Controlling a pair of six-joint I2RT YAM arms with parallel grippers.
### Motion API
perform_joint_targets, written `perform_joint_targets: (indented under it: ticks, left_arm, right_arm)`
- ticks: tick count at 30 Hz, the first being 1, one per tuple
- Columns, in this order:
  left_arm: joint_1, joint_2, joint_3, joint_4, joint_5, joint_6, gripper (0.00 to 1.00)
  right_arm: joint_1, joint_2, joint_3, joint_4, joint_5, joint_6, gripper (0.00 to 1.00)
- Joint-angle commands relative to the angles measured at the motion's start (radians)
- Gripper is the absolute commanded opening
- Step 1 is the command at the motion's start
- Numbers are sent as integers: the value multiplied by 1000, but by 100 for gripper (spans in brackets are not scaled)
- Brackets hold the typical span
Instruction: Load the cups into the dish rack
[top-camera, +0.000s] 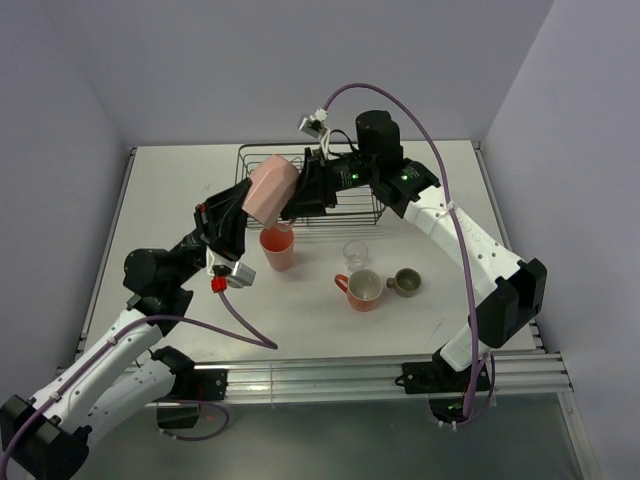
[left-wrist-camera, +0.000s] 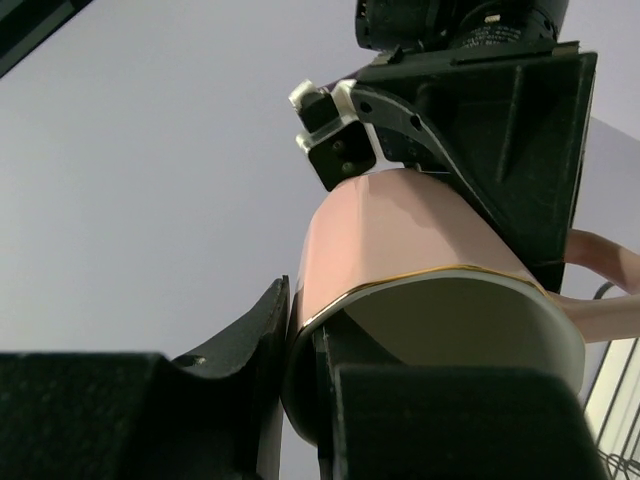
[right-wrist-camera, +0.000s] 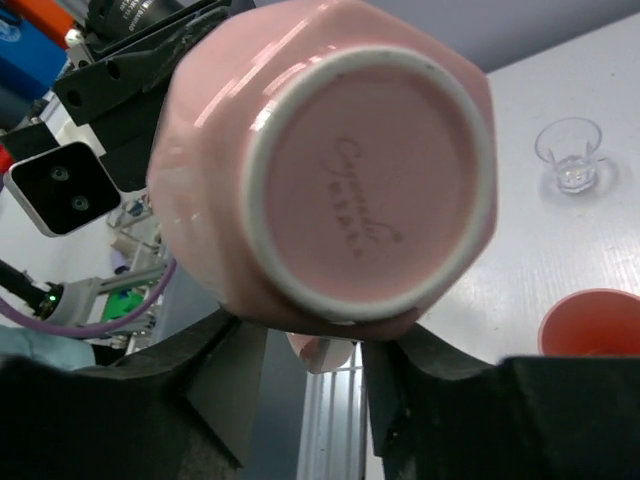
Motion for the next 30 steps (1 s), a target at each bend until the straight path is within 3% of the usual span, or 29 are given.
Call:
perform_joint_targets:
  ticks: [1, 4, 7, 8, 10, 16, 17, 19, 20, 23, 26, 30]
  left_arm:
    - [-21, -30, 18, 151, -13, -8, 0]
    - [-27, -37, 9, 148, -12, -2, 0]
    - [-31, -41, -1, 140, -12, 12, 0]
    - [-32, -41, -3, 138, -15, 17, 0]
    - [-30, -39, -3, 137, -27, 12, 3]
    - [-32, -28, -1, 146, -96, -5, 32]
    - [-32, -30, -5, 143, -101, -5, 46]
    - [-32, -37, -9, 134, -112, 0, 61]
    - [-32, -39, -14, 138, -116, 6, 81]
    - [-32, -36, -43, 187, -148, 38, 99]
    - [-30, -28, -58, 192, -222, 66, 99]
    - [-28, -25, 26, -11, -378, 13, 99]
  right_arm:
    - [8, -42, 9, 80, -29, 39, 46]
    - [8, -44, 9, 99, -40, 63, 34]
    - [8, -45, 9, 123, -48, 94, 5]
    - [6, -47, 9, 123, -43, 94, 0]
    - [4, -48, 13, 119, -42, 97, 0]
    - [-46, -54, 4, 143, -19, 140, 0]
    - [-69, -56, 4, 159, -16, 148, 0]
    - [-94, -56, 4, 174, -5, 168, 0]
    - [-120, -56, 6, 185, -2, 172, 0]
    - [-160, -61, 9, 173, 15, 159, 0]
    - [-218, -58, 29, 84, 73, 79, 0]
    - [-290, -9, 120, -105, 231, -129, 0]
